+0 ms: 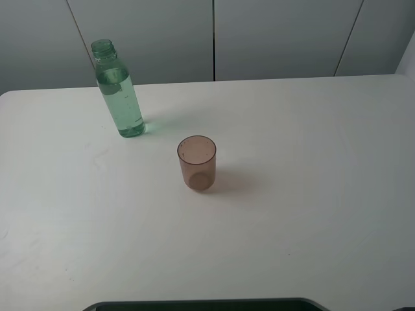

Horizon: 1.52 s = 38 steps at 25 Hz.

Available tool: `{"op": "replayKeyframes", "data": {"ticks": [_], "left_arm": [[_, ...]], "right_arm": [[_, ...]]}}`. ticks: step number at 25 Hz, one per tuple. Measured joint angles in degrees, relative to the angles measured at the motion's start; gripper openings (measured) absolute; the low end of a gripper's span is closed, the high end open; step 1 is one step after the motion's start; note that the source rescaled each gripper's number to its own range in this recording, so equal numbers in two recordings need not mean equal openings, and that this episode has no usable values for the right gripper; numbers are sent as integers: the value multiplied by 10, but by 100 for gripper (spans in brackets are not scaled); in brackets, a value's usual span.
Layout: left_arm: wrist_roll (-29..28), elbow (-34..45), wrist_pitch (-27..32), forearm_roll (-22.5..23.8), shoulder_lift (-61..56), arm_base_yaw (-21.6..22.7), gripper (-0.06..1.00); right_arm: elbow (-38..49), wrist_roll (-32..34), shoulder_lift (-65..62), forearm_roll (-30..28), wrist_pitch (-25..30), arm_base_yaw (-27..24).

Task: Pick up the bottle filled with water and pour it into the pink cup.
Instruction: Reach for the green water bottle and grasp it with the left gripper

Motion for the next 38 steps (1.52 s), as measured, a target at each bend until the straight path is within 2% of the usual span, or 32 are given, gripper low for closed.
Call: {"op": "replayKeyframes", "data": {"ticks": [17, 22, 27, 36, 38], "left_arm": [[-5, -14, -2, -10, 0, 0, 100], [-5, -46, -41, -13, 4, 0, 100], [-5, -48, -155, -15, 62, 0, 100], [-5, -48, -446, -17, 240, 0, 100], [-3, -39, -535, -18, 281, 0, 100]], "right_arm": [[0, 0, 0, 0, 0, 0], [0, 0, 0, 0, 0, 0], [0, 0, 0, 0, 0, 0], [0, 0, 0, 0, 0, 0], [0, 0, 0, 0, 0, 0]]}}
